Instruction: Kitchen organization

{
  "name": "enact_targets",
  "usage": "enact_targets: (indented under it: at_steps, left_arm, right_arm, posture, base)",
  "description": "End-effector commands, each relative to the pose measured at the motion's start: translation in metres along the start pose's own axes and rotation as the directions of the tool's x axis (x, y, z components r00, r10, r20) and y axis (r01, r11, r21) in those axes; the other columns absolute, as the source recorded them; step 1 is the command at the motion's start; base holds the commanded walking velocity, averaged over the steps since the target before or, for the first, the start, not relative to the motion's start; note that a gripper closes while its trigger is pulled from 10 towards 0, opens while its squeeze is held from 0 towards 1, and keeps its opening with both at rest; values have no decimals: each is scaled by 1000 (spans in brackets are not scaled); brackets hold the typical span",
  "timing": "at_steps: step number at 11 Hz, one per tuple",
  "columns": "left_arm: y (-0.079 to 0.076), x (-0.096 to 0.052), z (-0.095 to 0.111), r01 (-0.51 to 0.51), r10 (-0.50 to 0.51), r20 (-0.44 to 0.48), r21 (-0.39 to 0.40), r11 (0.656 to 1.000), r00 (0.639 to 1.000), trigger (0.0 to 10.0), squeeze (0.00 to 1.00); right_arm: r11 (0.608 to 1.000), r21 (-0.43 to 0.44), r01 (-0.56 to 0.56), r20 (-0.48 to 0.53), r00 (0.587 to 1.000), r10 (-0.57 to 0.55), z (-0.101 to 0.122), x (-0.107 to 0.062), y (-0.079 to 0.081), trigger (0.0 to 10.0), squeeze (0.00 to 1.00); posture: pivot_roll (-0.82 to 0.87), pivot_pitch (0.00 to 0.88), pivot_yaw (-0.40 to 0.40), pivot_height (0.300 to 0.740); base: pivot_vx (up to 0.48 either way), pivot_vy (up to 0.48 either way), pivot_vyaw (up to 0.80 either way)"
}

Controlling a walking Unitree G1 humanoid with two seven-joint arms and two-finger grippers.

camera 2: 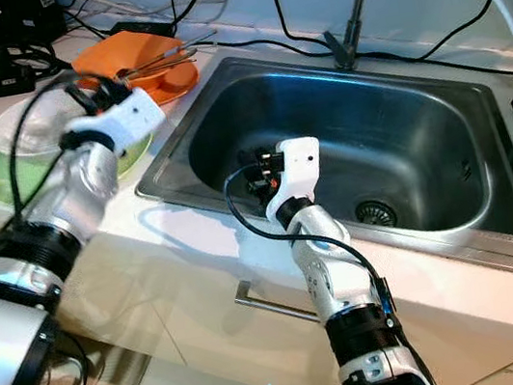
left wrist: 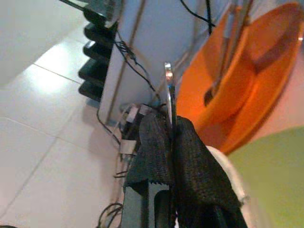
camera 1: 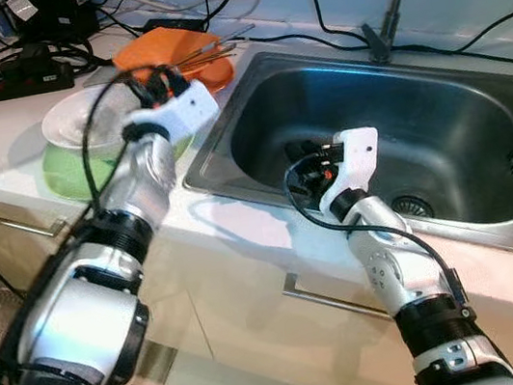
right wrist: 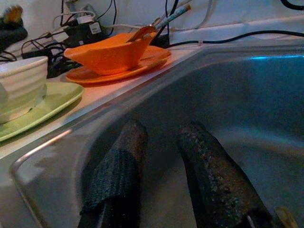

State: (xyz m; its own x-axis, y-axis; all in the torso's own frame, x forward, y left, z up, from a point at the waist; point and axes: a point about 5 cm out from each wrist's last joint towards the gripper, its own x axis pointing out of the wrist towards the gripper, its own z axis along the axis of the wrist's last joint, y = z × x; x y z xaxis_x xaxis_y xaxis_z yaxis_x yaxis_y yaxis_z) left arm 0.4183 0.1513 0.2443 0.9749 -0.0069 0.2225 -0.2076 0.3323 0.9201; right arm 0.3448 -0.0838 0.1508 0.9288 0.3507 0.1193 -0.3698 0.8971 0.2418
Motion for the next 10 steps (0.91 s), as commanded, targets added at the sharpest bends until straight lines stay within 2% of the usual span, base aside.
enact_targets:
  at_steps: [1,2,3,4,5,6,7,8,9,10]
  left_arm:
    - [14,4,15,-62,60,63,35,997,996,0,0]
    - [23,5,24,-106,102,113,26,994,988,0,0]
    - [32,4,38,-141,145,175,-35,989,974,0,0]
    - [45,-5,67,-142,205,322,-207,968,924,0,0]
    - [49,-11,79,-126,228,384,-272,954,895,0,0]
    - [52,-19,91,-37,229,442,-400,916,867,4627,0]
    - [48,-26,95,48,237,444,-541,839,864,10000,0]
    - [39,-31,94,132,211,443,-626,768,871,10000,0]
    - [32,-37,93,211,194,445,-708,674,874,10000,0]
    - [29,-38,91,247,184,443,-747,617,877,10000,0]
  right_arm:
    - [1000,11,9,-41,999,-9,-9,-1,-2,10000,0]
    - [1000,9,7,-39,999,-7,-9,0,-2,10000,0]
    - [1000,4,8,-35,999,-8,-7,2,-3,10000,0]
    - [1000,-20,16,-20,1000,-16,-2,6,-5,10000,0]
    - [999,-28,20,-2,1000,-20,2,9,-7,10000,0]
    - [999,-44,26,24,999,-25,11,13,-11,10000,0]
    - [997,-68,31,51,998,-27,22,18,-15,10000,0]
    - [996,-87,25,76,997,-19,30,21,-17,10000,475]
    - [995,-103,14,110,994,-2,41,23,-19,10000,1000]
    - [993,-116,4,136,991,12,48,24,-21,10000,1000]
  posture:
    - [179,67,-72,740]
    - [181,62,-72,740]
    - [183,53,-71,740]
    - [191,37,-71,740]
    - [193,31,-71,740]
    - [197,21,-68,740]
    - [196,9,-64,740]
    - [193,3,-61,740]
    - [191,0,-56,740]
    - [191,0,-54,740]
  base:
    - [0,0,0]
    - [0,0,0]
    - [0,0,0]
    - [0,0,0]
    - [0,0,0]
    - [0,0,0]
    - [0,0,0]
    - [0,0,0]
    - [0,0,0]
    - [0,0,0]
